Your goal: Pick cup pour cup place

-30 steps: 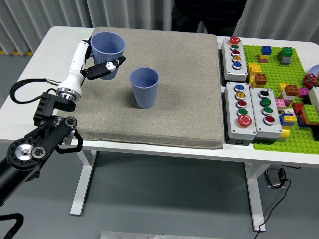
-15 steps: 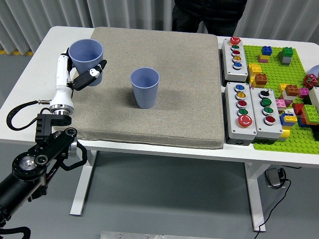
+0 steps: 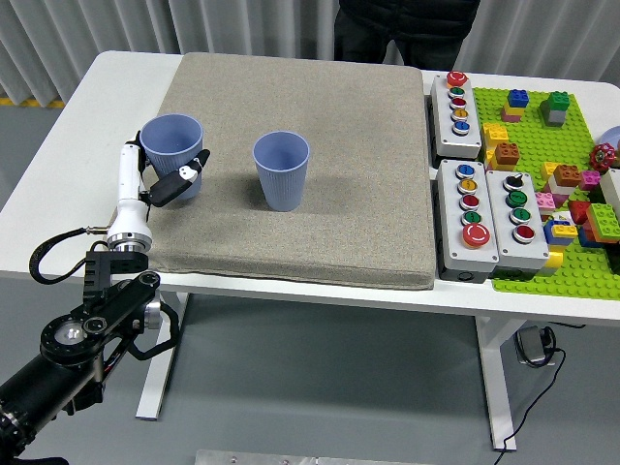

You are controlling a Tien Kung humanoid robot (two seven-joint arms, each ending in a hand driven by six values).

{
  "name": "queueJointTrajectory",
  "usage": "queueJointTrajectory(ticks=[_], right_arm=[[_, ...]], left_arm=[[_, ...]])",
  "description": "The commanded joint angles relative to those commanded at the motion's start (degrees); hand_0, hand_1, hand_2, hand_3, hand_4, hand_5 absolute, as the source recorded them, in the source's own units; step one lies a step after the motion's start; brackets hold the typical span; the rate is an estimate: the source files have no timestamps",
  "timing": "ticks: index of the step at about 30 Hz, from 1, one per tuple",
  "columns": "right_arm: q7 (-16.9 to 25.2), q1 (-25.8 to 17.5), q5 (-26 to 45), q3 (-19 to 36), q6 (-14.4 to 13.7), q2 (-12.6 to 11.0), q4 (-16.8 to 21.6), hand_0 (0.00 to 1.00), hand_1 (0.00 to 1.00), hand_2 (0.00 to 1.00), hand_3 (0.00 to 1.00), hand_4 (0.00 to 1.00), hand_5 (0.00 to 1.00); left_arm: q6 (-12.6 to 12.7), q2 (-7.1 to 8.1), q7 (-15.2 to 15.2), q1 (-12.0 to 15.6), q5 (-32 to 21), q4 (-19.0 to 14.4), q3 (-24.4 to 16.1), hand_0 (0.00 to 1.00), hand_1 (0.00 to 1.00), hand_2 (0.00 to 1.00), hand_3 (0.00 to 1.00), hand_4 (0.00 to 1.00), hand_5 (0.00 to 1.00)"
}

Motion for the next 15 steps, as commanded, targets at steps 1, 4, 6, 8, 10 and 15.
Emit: queueJointTrajectory(ticks=[1, 4, 6, 8, 10, 15], right_arm=[[-0.02, 0.03, -0.02, -0.01, 0.01, 0.02, 0.01, 0.703, 0.682, 0.610, 0.601, 0.023, 0.390], [-0.06, 0.09, -0.06, -0.02, 0.02, 0.08, 0.02, 0.703, 0.683, 0.610, 0.601, 0.023, 0.392], [-0.09, 0.09, -0.04, -0.05, 0.01, 0.11, 0.03, 0.703, 0.683, 0.610, 0.601, 0.023, 0.392], [-0.11, 0.08, -0.12, -0.03, 0.02, 0.13, 0.05, 0.703, 0.683, 0.610, 0.601, 0.023, 0.392], [-0.12, 0.03, -0.20, -0.02, 0.05, 0.14, 0.05, 0.703, 0.683, 0.610, 0.601, 0.023, 0.391], [-0.10, -0.16, -0.39, -0.01, 0.12, 0.15, 0.04, 0.703, 0.683, 0.610, 0.601, 0.023, 0.391]], left_arm=[[0.13, -0.28, -0.44, 0.08, -0.56, 0.28, 0.21, 0.565, 0.591, 0.568, 0.552, 0.754, 0.216], [0.23, -0.91, -1.89, 0.38, -2.20, 1.08, 0.71, 0.569, 0.596, 0.578, 0.553, 0.758, 0.230], [0.27, -1.08, -2.43, 0.57, -2.79, 1.36, 0.85, 0.569, 0.596, 0.578, 0.553, 0.758, 0.230], [0.19, -1.24, -3.17, 0.83, -3.47, 1.71, 0.95, 0.569, 0.596, 0.578, 0.553, 0.758, 0.230], [-0.07, -1.35, -3.77, 1.09, -4.13, 2.14, 1.13, 0.581, 0.602, 0.604, 0.561, 0.775, 0.248], [-0.43, -1.51, -4.38, 1.50, -4.42, 2.58, 1.37, 0.581, 0.602, 0.604, 0.561, 0.775, 0.248]])
